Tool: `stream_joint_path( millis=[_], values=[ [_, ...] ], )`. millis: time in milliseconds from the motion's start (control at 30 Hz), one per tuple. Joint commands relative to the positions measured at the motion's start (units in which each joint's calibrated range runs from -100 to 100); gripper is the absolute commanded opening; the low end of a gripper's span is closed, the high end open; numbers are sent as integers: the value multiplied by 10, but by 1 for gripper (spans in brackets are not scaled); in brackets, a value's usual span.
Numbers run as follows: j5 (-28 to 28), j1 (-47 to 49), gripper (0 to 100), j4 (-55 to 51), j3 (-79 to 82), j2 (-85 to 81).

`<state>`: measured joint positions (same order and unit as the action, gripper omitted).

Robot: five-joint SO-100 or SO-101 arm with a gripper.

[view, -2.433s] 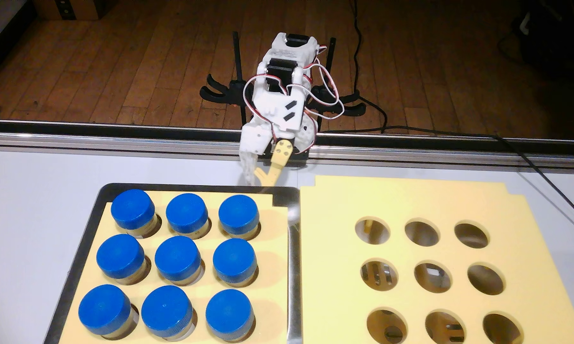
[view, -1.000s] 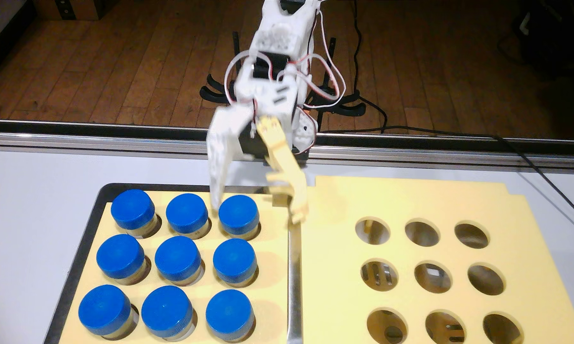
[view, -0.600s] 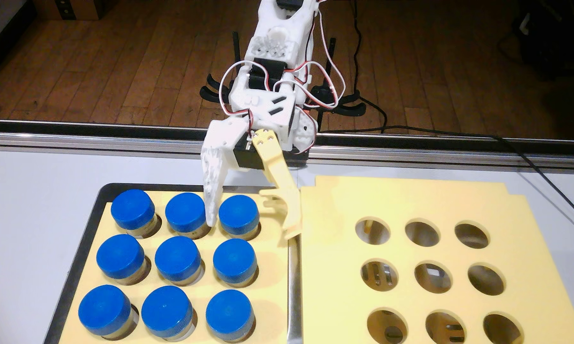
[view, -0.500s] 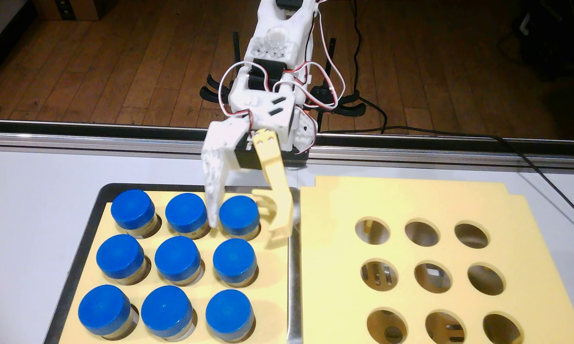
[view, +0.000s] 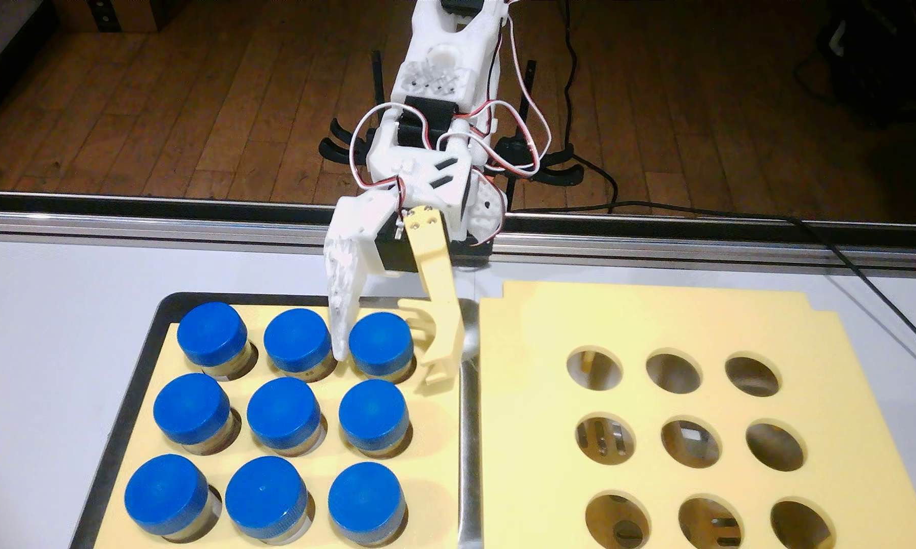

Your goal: Move the test tubes

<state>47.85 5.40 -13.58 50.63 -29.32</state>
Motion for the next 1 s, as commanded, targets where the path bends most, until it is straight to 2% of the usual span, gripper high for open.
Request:
stream_joint_path(
  millis=[0,100,333,633,800,900,967],
  values=[
    [3,-7,22,2,-2,1],
    [2,-17,22,3,-43,0],
    [2,-54,22,3,-277,0],
    [-2,-48,22,7,-540,-34],
    [-1,56,22,7,-508,-32],
    [-2,97,23,6,-402,-36],
    [-2,105,23,3,-262,-43]
  ],
)
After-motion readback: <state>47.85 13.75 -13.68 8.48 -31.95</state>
